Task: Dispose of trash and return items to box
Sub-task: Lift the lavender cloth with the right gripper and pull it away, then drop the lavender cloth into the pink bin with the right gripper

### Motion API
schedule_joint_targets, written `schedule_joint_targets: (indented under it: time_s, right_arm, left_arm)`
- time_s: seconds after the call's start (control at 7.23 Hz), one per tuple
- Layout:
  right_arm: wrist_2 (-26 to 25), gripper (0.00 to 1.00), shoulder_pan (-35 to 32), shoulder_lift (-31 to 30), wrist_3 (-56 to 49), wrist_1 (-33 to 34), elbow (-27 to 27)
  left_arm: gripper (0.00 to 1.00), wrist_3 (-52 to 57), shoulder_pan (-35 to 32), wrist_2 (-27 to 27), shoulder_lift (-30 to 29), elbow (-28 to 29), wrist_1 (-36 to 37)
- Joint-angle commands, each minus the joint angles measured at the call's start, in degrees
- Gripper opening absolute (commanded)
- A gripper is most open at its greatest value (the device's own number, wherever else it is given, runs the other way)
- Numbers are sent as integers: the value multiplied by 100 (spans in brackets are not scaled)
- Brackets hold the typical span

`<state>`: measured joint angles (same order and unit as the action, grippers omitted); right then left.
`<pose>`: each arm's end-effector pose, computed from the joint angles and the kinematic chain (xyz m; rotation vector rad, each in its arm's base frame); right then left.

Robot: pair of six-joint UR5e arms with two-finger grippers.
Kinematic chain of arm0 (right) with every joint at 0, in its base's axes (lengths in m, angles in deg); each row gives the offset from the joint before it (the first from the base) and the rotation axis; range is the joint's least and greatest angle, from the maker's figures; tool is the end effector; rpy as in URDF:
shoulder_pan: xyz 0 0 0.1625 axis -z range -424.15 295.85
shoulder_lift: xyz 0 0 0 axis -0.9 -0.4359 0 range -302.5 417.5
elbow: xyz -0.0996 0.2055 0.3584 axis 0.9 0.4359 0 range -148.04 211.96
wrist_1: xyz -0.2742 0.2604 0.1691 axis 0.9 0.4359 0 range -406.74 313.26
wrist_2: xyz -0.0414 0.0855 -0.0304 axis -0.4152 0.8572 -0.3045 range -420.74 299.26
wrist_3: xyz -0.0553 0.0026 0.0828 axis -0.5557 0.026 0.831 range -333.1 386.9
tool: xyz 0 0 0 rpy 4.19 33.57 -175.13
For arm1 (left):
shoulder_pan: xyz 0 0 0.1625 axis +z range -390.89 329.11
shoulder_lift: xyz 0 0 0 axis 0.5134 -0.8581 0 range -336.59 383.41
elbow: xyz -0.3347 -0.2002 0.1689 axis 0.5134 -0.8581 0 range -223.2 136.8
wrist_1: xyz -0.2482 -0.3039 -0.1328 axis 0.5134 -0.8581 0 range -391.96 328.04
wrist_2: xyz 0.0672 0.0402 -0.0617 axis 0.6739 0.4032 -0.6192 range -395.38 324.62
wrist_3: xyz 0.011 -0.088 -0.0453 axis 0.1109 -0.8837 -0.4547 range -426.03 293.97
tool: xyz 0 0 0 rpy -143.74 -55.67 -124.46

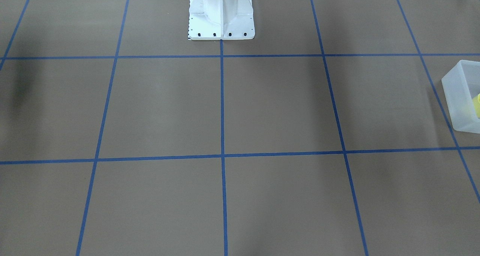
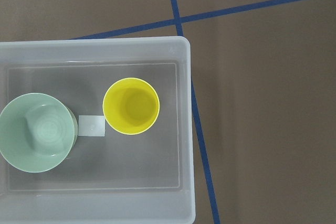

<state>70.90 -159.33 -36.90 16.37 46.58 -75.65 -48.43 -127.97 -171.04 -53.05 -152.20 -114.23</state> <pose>0.1083 -0.4524 0.5527 0.2628 -0.6961 -0.1520 -0.1094 -0.3772 0.6120 0.1339 0.7871 0.1582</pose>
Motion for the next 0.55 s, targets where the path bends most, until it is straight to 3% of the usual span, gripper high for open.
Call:
schedule_joint_targets:
  time_s: [0.0,0.28,0.41]
  right_arm:
    - [29,0,-1114,-342,-1988,353,590]
    - [-207,0,-1346,-553,-3029,249,1293]
    - [-287,0,-1346,-571,-3016,214,1495]
  left_arm:
    - [98,6,5,-4,0,-7,-8]
    - [98,6,5,-4,0,-16,-8]
    - [98,6,5,4,-8,-25,-8]
